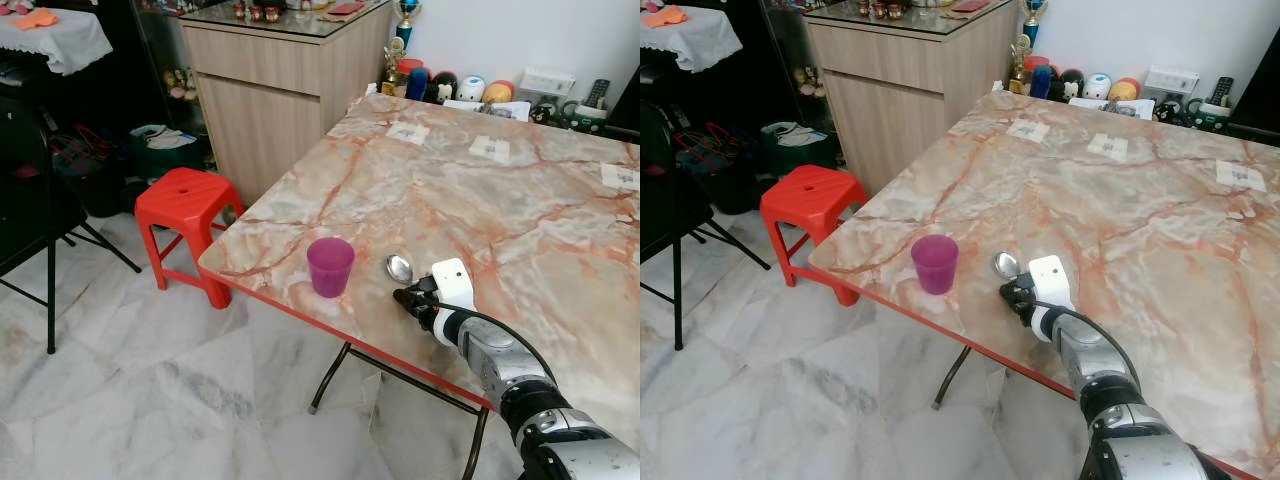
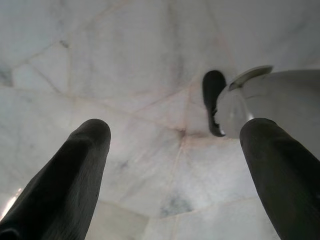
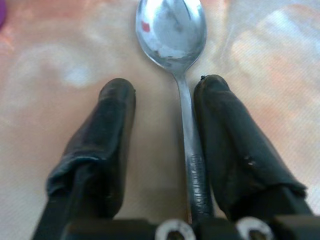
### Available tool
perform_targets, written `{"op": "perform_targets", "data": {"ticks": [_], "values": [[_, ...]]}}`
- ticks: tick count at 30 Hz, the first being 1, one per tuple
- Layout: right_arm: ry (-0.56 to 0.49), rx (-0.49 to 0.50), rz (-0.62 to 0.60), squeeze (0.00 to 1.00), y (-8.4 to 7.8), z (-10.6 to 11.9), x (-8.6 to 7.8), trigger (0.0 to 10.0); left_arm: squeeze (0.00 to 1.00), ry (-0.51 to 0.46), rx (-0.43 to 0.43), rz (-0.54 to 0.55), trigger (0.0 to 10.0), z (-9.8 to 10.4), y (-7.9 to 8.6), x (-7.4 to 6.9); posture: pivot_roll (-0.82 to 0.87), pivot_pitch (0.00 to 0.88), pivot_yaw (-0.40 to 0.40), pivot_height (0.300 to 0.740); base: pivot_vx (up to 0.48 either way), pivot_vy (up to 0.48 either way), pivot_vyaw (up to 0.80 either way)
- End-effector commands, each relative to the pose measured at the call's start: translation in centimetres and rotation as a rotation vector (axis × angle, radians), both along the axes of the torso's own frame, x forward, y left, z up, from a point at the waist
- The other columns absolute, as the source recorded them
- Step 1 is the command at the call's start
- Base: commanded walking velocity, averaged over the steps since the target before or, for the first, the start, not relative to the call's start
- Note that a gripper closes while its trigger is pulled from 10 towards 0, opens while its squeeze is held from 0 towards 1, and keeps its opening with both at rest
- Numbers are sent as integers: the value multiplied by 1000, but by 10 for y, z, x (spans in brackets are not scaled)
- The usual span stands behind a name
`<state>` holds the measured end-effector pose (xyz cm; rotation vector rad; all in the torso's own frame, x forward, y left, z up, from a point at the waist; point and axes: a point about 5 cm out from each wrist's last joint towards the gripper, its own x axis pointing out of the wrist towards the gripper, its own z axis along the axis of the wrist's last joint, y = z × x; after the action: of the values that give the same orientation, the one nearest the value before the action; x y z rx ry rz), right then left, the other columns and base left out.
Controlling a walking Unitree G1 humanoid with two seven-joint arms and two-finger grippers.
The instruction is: Setting the table
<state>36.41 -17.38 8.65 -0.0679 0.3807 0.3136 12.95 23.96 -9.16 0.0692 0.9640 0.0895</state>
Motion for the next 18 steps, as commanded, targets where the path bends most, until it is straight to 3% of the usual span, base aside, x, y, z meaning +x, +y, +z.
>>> {"op": "perform_targets", "data": {"ticks": [1,9,11,18], "values": [[31,-13,8,0,3,-7,-3,0,0,12,-6,3,10000,-1,-5,2,65,80,6,740,0,0,0],[49,-29,6,0,2,-14,-7,0,0,-4,-21,-12,10000,-1,-20,15,67,81,5,740,0,0,0],[55,-36,2,0,1,-16,-8,0,0,-1,-33,-20,10000,-3,-30,13,68,83,5,740,0,0,0],[65,-50,1,0,1,-20,-10,0,0,15,-37,-23,10000,-7,-35,2,67,84,6,740,0,0,0]]}}
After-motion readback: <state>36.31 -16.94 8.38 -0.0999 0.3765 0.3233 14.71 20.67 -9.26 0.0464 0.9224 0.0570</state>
